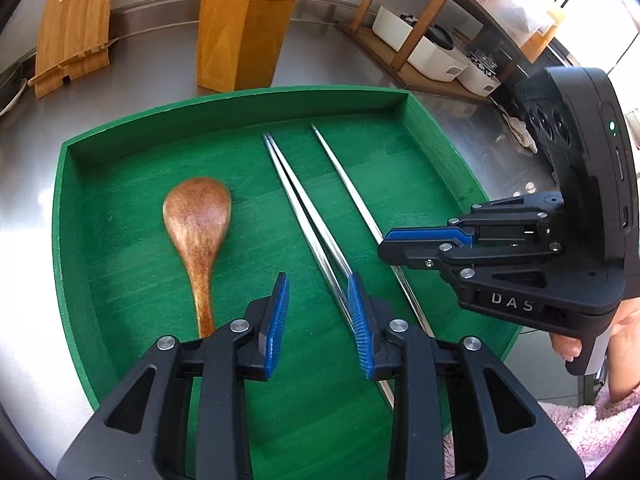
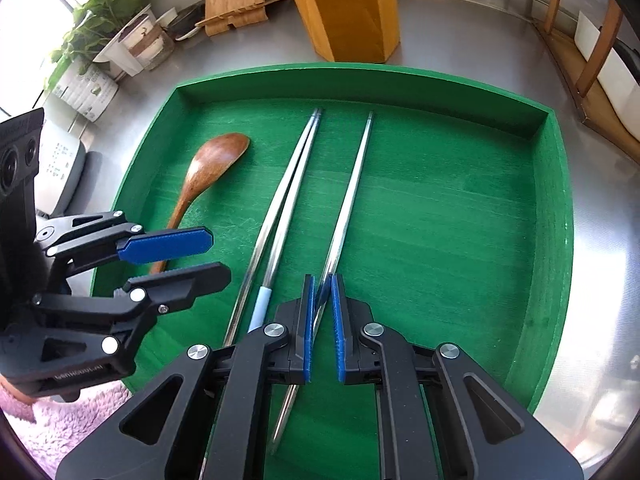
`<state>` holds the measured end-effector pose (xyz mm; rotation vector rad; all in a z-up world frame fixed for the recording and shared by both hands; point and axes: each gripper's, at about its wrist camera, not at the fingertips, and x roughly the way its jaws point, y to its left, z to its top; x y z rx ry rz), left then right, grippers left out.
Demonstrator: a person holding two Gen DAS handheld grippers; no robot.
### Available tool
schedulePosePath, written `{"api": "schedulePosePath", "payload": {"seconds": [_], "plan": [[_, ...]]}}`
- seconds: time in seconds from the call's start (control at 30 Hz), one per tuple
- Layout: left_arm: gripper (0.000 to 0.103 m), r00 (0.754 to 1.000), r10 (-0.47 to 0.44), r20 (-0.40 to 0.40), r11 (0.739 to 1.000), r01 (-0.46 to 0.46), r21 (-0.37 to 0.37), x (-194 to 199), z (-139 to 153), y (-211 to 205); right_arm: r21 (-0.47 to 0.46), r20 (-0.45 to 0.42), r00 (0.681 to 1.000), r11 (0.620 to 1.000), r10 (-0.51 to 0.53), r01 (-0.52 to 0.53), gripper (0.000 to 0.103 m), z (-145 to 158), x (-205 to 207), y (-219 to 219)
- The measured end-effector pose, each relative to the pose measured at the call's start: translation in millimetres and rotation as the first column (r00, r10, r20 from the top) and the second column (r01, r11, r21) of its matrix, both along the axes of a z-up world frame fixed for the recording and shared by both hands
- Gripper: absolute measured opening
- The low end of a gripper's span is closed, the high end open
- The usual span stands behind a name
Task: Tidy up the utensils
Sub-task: 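Grasp a metal chopstick with the left tool while the right tool grasps another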
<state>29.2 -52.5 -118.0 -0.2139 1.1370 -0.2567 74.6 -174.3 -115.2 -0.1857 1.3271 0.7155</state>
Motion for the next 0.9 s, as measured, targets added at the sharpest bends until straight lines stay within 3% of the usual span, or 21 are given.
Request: {"api": "schedulePosePath", "payload": {"seconds": [0.1, 0.23, 0.4, 0.53, 0.67, 0.9], "plan": [[0.031, 1.000, -0.014, 0.011, 0.999, 0.014, 0.041, 2, -2, -10, 0.004, -0.008, 1.000, 1.000, 0.000, 0.000, 0.010, -1, 1, -4], [0.031, 0.997, -0.065, 0.034, 0.981, 0.058, 0.184, 1, -6, -26, 0.011, -0.016, 1.000, 1.000, -0.002, 0.002, 0.010, -1, 2, -5], [0.032, 0.998, -0.051, 0.034, 0.982, 0.044, 0.186, 5, -7, -26, 0.008, -0.024, 1.000, 1.000, -0.007, 0.007, 0.010, -1, 4, -5], [0.031, 0.997, -0.070, 0.025, 0.967, 0.061, 0.246, 6, -7, -32, -0.013, -0.024, 1.000, 1.000, 0.003, -0.003, 0.010, 0, 5, -3], [0.012, 1.000, -0.031, -0.007, 0.962, 0.032, 0.271, 10, -7, -26, -0.026, -0.039, 0.999, 1.000, -0.007, 0.006, 0.010, -1, 7, -2], [0.010, 0.991, 0.027, -0.130, 0.978, 0.001, 0.211, 27, -6, -14, -0.063, -0.151, 0.986, 0.996, -0.076, 0.067, 0.010, -4, 19, -2]]}}
